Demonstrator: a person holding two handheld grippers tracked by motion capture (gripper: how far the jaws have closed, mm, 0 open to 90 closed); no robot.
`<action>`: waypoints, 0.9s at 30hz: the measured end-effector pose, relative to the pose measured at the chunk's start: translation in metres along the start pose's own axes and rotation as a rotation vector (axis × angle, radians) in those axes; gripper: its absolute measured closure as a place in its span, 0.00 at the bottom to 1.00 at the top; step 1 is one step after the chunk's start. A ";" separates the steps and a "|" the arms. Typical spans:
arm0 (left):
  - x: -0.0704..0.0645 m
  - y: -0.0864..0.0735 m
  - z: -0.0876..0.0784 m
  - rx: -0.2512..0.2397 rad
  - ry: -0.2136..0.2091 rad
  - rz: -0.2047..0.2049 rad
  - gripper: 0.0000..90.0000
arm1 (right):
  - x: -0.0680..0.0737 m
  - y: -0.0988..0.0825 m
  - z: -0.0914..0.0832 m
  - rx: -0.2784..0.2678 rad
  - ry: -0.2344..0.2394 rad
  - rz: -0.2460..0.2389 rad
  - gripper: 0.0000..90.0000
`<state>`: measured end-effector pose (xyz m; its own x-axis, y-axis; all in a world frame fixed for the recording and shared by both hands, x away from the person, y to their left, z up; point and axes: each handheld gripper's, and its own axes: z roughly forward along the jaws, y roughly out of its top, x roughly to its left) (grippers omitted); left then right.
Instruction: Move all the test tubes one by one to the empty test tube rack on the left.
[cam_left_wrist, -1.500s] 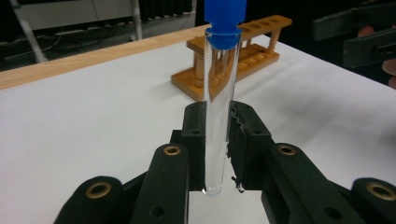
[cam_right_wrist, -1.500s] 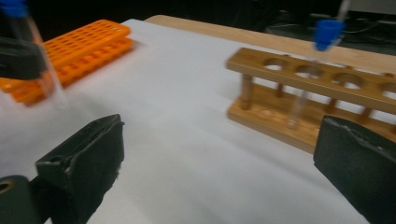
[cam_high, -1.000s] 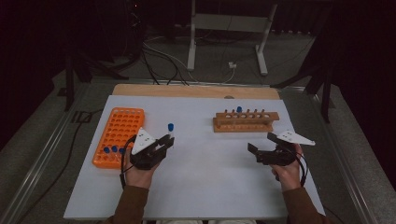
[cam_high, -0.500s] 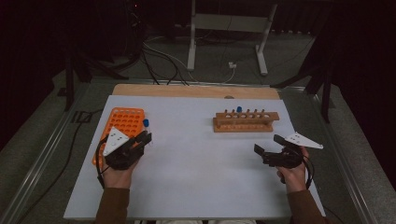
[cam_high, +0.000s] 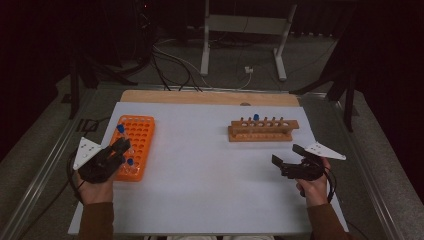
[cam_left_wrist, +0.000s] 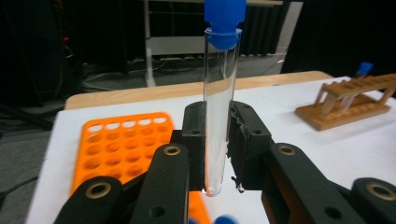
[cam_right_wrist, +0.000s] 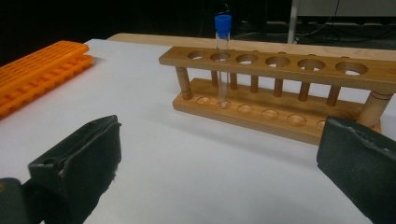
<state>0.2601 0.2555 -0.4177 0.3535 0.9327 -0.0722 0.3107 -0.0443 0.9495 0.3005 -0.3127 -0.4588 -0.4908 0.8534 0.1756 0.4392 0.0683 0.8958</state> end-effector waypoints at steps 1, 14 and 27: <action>0.002 -0.001 -0.001 0.002 0.008 0.000 0.87 | 0.000 0.000 0.000 0.000 0.002 0.000 0.00; 0.022 -0.016 -0.013 0.008 0.101 -0.026 0.87 | 0.001 0.000 -0.001 -0.002 0.010 -0.002 0.00; 0.031 -0.037 -0.015 0.053 0.134 -0.053 0.87 | 0.001 -0.001 0.000 0.003 0.017 0.000 0.00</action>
<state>0.2460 0.2917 -0.4506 0.2150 0.9736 -0.0771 0.3733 -0.0090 0.9277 0.2999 -0.3116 -0.4594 -0.5040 0.8442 0.1824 0.4410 0.0700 0.8948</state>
